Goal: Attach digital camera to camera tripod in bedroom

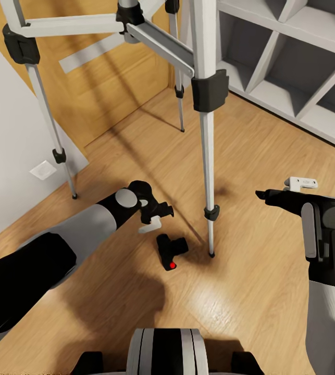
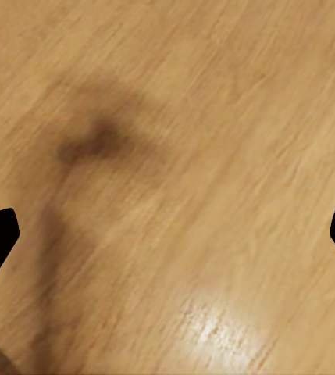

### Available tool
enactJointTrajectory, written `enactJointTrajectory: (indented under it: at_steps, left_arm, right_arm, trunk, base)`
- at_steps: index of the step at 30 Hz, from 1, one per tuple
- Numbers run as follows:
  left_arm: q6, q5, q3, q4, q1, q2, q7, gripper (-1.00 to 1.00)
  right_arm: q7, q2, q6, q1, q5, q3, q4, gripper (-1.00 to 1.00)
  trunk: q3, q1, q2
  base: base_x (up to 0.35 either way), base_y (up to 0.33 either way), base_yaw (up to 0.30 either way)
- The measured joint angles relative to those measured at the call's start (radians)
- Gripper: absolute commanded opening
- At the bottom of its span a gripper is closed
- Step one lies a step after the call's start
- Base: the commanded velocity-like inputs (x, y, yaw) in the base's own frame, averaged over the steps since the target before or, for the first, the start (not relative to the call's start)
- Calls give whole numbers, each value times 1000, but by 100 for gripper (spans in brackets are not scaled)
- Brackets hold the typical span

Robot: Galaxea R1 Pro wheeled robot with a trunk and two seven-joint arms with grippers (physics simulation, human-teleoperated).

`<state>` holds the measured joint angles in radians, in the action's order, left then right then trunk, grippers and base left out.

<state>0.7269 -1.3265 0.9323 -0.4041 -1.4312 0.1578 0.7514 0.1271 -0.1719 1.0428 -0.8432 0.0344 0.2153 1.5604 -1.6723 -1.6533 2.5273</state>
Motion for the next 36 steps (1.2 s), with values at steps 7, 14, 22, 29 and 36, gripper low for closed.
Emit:
enactJointTrajectory:
  at_steps: [7,14,22,29,36]
  left_arm:
    - [5,112,0,0,-14,-2,39,100]
    - [6,163,1,-1,-20,-1,72,100]
    - [5,189,2,0,-23,-1,91,100]
    - [5,196,2,0,-24,2,98,100]
    - [7,197,2,-1,-24,3,102,100]
  right_arm:
    - [0,0,0,0,0,0,4,100]
    - [0,0,0,0,0,0,5,100]
    - [0,0,0,0,0,0,5,100]
    - [0,0,0,0,0,0,6,100]
    - [0,0,0,0,0,0,6,100]
  trunk:
    - [-11,0,0]
    - [-23,0,0]
    - [-35,0,0]
    - [-46,0,0]
    - [-56,0,0]
  base:
    - [0,0,0]
    - [0,0,0]
    - [0,0,0]
    - [0,0,0]
    - [0,0,0]
